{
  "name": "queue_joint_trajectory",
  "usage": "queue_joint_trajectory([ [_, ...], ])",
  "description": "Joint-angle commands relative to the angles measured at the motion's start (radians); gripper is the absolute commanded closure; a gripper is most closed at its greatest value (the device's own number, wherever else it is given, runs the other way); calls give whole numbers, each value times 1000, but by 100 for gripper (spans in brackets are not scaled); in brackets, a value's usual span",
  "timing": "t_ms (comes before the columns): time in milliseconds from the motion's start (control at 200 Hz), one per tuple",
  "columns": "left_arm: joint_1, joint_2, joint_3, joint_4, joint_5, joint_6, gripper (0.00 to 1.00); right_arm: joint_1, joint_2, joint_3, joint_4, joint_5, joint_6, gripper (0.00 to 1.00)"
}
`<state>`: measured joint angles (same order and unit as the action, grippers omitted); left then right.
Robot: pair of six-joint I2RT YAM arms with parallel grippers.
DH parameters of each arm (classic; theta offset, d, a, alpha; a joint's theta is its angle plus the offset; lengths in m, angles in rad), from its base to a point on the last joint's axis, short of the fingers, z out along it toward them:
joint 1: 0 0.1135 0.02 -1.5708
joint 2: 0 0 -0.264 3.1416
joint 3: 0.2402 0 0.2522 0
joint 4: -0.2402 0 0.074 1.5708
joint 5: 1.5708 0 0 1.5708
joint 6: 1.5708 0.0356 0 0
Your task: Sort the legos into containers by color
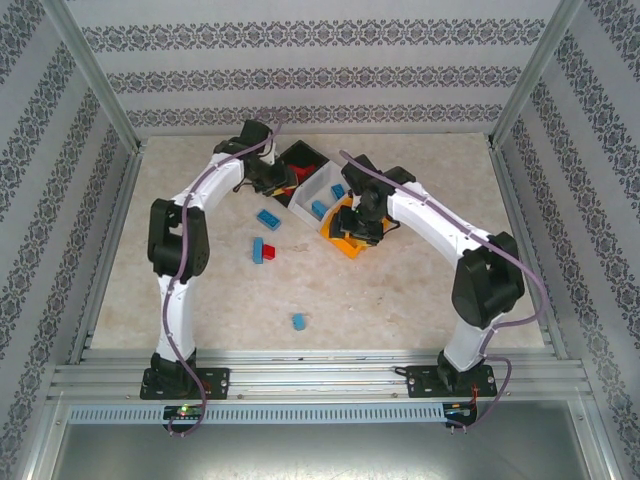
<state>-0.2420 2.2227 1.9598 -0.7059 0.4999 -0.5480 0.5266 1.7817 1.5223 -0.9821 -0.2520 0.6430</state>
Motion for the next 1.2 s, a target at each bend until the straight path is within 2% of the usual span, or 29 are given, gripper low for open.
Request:
queue_joint_trajectory([
  [0, -2, 59, 115, 75, 57, -120, 63, 7, 42, 17, 1, -72, -78, 40],
  [145, -3, 178, 316, -59, 28, -97, 62, 6, 69, -2, 17, -81, -136, 39],
  [170, -3, 197, 348, -80, 23, -91, 60, 6, 67, -15, 31, -83, -141, 39],
  [220, -2, 229, 408, -121, 7, -78, 50, 7, 64, -43, 62, -84, -142, 39],
  [320, 7, 282, 520, -202, 10, -57, 46, 14, 58, -59, 63, -88, -114, 38],
  [430, 18, 273, 547, -230, 31, -37, 38, 60, 5, -51, 47, -30, -90, 37],
  [540, 26, 215, 530, -286, 29, 25, 36, 121, -18, -36, 17, 7, -54, 37],
  [659, 39, 64, 355, -318, -16, 82, 34, 207, -1, -20, -9, 18, -23, 36],
  [849, 102, -265, -127, -124, -17, 90, 30, 370, 72, 38, -104, 72, -20, 32],
  [1009, 173, -437, -335, -136, -2, 142, 30, 475, 130, 61, -168, 98, -23, 31],
  [1194, 246, -572, -538, -124, -3, 189, 29, 529, 200, 58, -157, 103, -32, 30],
])
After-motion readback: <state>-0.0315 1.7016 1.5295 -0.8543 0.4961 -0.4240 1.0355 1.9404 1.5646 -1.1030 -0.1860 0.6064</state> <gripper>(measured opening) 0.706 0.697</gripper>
